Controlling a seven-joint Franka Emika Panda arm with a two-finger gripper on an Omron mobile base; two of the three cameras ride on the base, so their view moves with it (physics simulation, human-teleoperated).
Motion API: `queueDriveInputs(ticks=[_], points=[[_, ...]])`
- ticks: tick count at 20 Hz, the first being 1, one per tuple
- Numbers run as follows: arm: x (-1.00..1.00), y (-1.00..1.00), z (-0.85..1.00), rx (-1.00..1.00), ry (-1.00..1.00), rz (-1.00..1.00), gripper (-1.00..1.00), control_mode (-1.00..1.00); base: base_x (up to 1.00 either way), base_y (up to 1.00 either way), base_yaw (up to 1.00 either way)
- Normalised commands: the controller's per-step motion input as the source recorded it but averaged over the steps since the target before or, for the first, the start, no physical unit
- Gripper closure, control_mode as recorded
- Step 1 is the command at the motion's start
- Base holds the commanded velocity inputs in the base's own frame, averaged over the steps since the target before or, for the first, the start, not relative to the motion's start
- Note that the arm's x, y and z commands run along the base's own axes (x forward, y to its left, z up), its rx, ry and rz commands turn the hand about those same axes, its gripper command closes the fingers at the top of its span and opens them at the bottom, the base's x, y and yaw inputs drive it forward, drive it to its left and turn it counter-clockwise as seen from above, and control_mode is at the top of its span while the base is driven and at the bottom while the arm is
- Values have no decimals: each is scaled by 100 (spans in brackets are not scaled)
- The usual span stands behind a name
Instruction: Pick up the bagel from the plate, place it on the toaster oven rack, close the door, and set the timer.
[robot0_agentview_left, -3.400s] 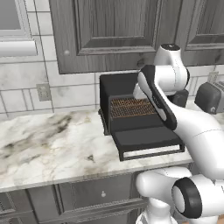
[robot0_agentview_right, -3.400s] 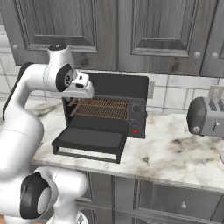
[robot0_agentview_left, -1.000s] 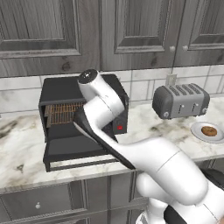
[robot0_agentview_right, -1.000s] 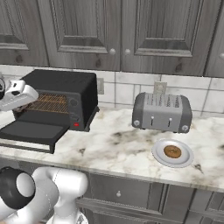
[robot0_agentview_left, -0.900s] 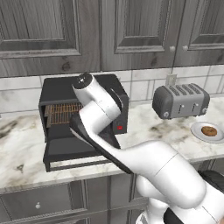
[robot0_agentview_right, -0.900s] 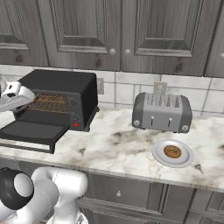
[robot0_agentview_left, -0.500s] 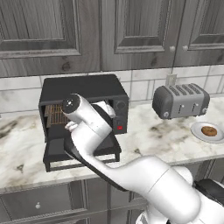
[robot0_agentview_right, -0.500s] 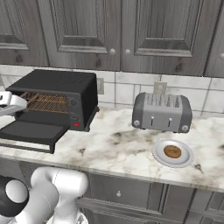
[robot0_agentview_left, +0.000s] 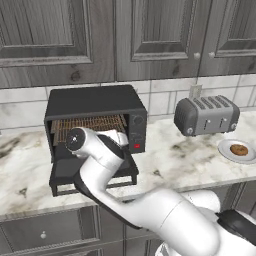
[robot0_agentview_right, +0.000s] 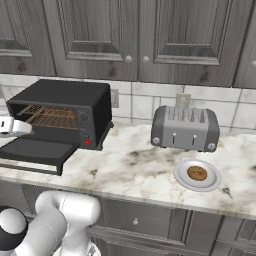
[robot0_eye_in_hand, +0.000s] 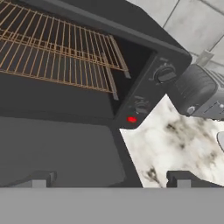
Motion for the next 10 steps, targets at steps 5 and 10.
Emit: queueDriveInputs(ticks=[5, 10], points=[[47, 20, -9, 0, -2, -7, -100, -100, 0, 0, 0], [59, 19, -7, -5, 1, -3, -100, -100, 0, 0, 0]])
